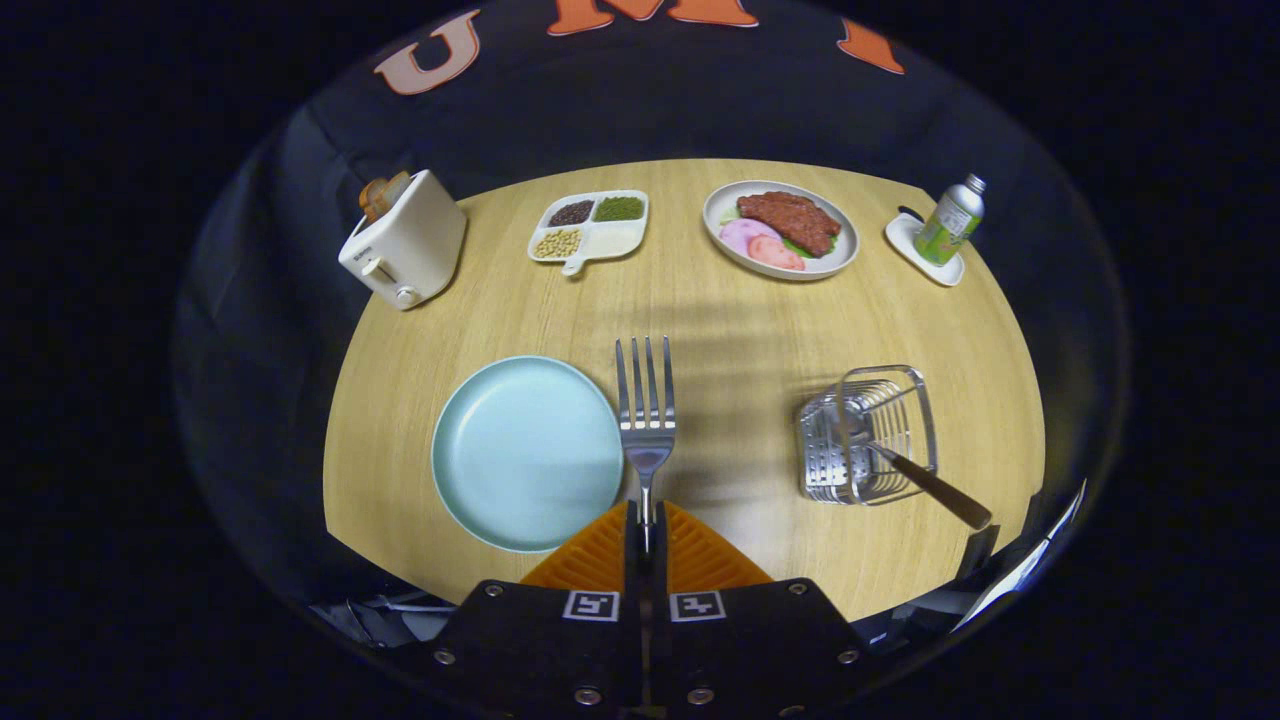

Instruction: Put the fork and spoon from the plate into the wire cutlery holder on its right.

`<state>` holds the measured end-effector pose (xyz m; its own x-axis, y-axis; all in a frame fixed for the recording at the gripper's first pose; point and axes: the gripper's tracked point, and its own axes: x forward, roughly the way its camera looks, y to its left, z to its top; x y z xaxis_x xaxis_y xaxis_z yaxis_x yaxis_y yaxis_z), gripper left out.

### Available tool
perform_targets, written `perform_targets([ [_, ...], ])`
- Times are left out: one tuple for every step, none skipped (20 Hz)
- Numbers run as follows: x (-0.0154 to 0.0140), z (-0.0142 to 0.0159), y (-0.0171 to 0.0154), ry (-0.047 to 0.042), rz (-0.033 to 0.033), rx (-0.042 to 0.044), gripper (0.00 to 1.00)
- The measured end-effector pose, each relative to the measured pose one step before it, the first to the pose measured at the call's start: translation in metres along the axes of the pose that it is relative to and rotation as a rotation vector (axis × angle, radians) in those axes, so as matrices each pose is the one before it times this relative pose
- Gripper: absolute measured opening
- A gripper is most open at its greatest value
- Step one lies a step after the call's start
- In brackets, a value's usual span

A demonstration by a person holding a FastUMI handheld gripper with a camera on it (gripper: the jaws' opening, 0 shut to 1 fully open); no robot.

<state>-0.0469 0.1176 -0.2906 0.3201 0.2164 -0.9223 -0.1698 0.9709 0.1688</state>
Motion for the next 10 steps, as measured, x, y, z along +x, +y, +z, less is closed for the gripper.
perform_targets([
  [-0.00741, 0.00108, -0.01833, -0.00992, -0.01607, 0.01552, 0.04],
  [-0.00506, 0.0001, -0.01786, -0.00561, -0.02147, 0.01009, 0.04],
  [-0.00407, -0.00002, -0.01637, -0.00465, -0.0182, 0.00662, 0.04],
  [-0.00253, 0.00004, -0.01453, -0.00197, -0.01229, 0.00858, 0.04],
  [-0.00217, -0.00155, -0.01029, 0.00644, -0.00486, 0.00288, 0.04],
  [-0.00143, -0.0005, -0.01054, 0.0065, -0.00438, -0.00356, 0.04],
  [0.0008, 0.00031, -0.00909, 0.00543, -0.00813, -0.00552, 0.04],
  [0.00059, -0.00287, -0.008, 0.02056, -0.0037, -0.01263, 0.04],
  [0.00108, -0.00134, -0.00634, 0.01375, -0.00314, -0.0059, 0.04],
  [0.00155, -0.00345, -0.00439, 0.0256, 0.00111, -0.01382, 0.04],
])
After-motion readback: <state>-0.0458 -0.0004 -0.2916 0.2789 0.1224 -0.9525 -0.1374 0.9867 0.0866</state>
